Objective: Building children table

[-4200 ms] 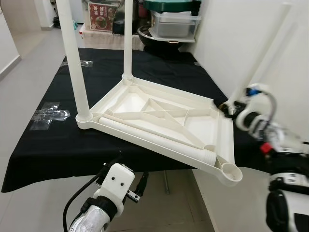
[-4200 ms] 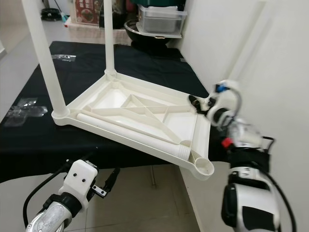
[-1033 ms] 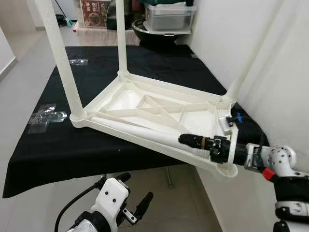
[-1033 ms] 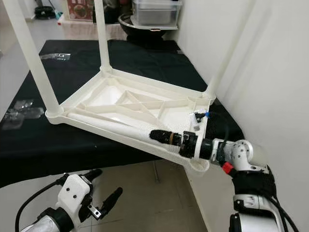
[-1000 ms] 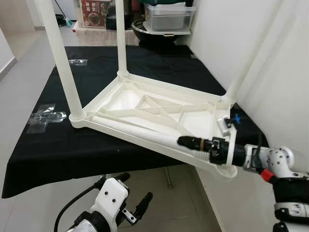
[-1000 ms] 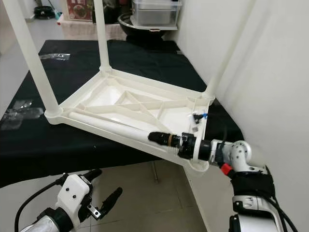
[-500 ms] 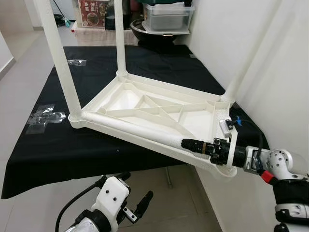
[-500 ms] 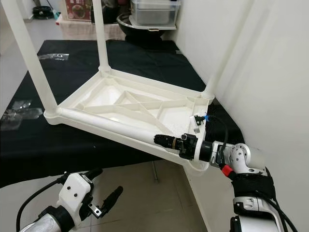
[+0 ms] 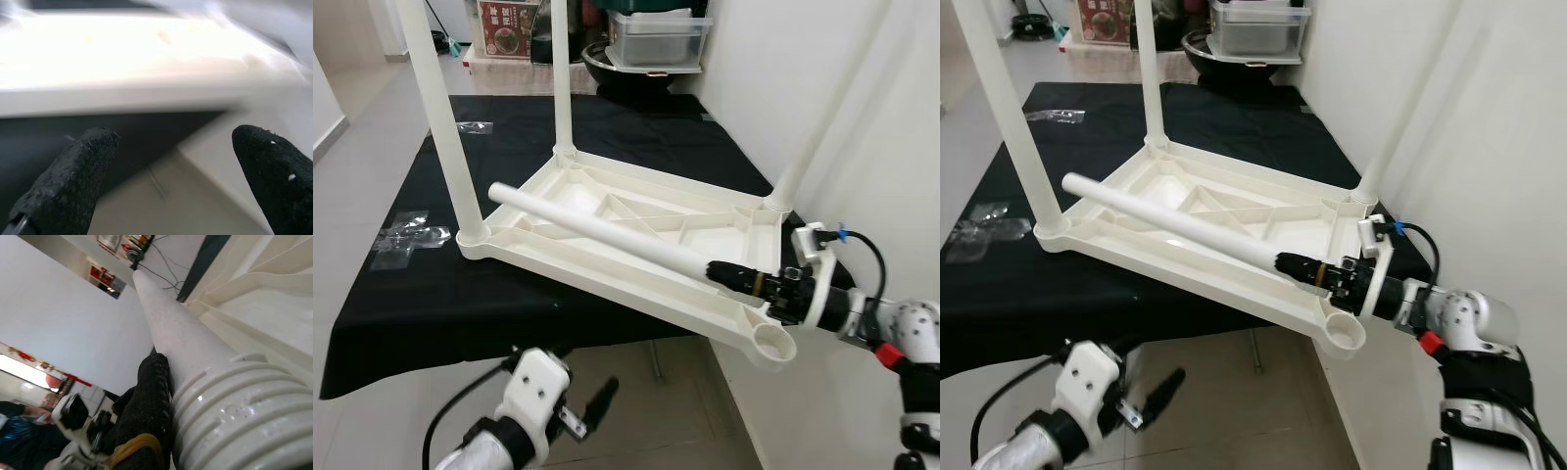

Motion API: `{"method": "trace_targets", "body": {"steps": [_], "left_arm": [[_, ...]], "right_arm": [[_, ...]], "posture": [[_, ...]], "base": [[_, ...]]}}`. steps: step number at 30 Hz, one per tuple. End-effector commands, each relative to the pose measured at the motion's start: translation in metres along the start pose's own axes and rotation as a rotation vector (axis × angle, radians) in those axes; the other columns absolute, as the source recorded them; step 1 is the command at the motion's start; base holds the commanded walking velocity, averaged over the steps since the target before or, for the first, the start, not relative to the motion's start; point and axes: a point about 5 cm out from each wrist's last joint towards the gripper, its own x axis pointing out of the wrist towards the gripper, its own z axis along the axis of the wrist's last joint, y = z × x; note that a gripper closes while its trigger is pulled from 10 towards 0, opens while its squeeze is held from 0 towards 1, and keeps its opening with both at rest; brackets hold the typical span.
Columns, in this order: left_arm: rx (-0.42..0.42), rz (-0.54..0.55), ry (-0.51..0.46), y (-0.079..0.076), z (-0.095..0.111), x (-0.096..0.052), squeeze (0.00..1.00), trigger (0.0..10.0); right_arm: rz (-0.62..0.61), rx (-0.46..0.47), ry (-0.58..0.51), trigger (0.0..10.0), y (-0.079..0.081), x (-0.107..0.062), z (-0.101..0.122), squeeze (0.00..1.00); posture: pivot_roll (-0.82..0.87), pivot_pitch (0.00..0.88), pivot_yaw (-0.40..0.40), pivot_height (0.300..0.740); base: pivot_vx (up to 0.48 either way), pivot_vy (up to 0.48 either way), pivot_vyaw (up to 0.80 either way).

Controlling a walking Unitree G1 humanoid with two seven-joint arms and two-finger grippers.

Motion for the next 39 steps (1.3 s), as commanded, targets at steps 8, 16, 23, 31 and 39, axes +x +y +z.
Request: {"method": "trace_targets", "body": {"steps": [8, 16, 23, 31, 39], "left_arm": [[-0.389, 0.030, -0.258, 0.018, 0.048, 0.015, 0.00, 10.0], [-0.555, 0.028, -0.387, 0.042, 0.067, 0.020, 0.00, 10.0], [-0.782, -0.120, -0.379, 0.031, 0.062, 0.024, 0.00, 10.0], [-0.829, -0.248, -0.358, 0.017, 0.062, 0.024, 0.00, 10.0], [-0.809, -0.405, -0.354, 0.001, 0.072, 0.019, 0.00, 10.0]], "right_arm": [[0.171, 0.067, -0.028, 0.0, 0.017, 0.003, -0.017, 0.00], [0.291, 0.129, -0.025, 0.0, 0.026, 0.006, -0.036, 0.00], [0.370, 0.159, -0.003, 0.0, 0.035, 0.012, -0.050, 0.00], [0.380, 0.174, 0.064, 0.0, 0.039, 0.020, -0.062, 0.00], [0.330, 0.184, 0.057, 0.0, 0.035, 0.025, -0.065, 0.00]], "posture": [[0.08, 0.003, -0.104, 0.740], [0.08, 0.000, -0.091, 0.740], [0.08, 0.000, -0.083, 0.740], [0.07, 0.000, -0.085, 0.740], [0.07, 0.000, -0.089, 0.740]], "base": [[0.000, 0.000, 0.00], [0.000, 0.000, 0.00], [0.000, 0.000, 0.00], [0.000, 0.000, 0.00], [0.000, 0.000, 0.00]]}}
